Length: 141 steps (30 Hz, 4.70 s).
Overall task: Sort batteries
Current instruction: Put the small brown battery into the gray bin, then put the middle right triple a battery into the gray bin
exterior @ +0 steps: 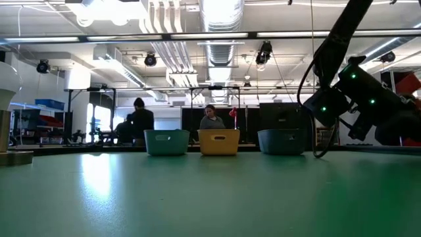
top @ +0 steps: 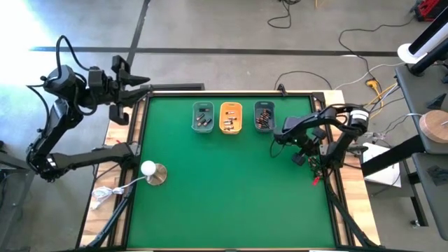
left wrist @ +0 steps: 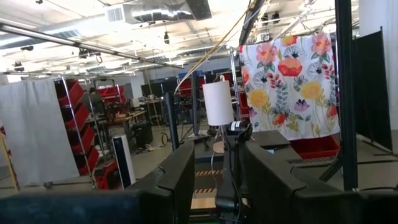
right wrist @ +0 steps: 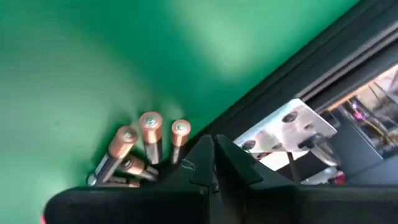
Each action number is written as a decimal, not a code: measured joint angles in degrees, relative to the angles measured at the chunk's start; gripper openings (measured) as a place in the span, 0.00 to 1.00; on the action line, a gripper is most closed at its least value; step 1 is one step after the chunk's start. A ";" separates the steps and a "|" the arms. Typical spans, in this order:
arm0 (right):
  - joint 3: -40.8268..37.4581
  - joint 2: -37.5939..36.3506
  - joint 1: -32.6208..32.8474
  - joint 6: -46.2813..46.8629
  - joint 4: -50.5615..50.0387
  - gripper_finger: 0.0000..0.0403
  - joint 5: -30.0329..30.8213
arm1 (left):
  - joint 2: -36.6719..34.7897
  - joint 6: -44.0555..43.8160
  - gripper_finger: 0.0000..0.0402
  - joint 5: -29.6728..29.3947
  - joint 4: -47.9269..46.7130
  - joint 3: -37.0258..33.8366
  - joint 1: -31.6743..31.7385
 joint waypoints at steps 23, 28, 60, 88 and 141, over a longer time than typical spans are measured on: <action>-1.72 0.02 5.77 9.07 5.43 0.02 -6.69 | -0.60 1.73 0.29 0.09 -0.09 0.00 0.00; -1.19 0.02 9.62 10.89 5.54 0.02 -9.42 | -0.61 1.73 0.29 0.09 -0.27 0.00 0.01; 16.16 -0.55 33.82 32.81 17.81 0.39 -11.51 | -0.48 1.73 0.29 0.15 -1.86 -0.13 0.02; 32.33 -0.12 24.36 17.66 2.38 0.05 -7.71 | -0.47 3.26 0.29 1.45 -1.85 -0.13 0.02; 43.16 -0.31 -6.90 -21.77 3.30 0.44 2.94 | -5.25 -5.10 0.29 6.05 1.99 -3.91 -0.04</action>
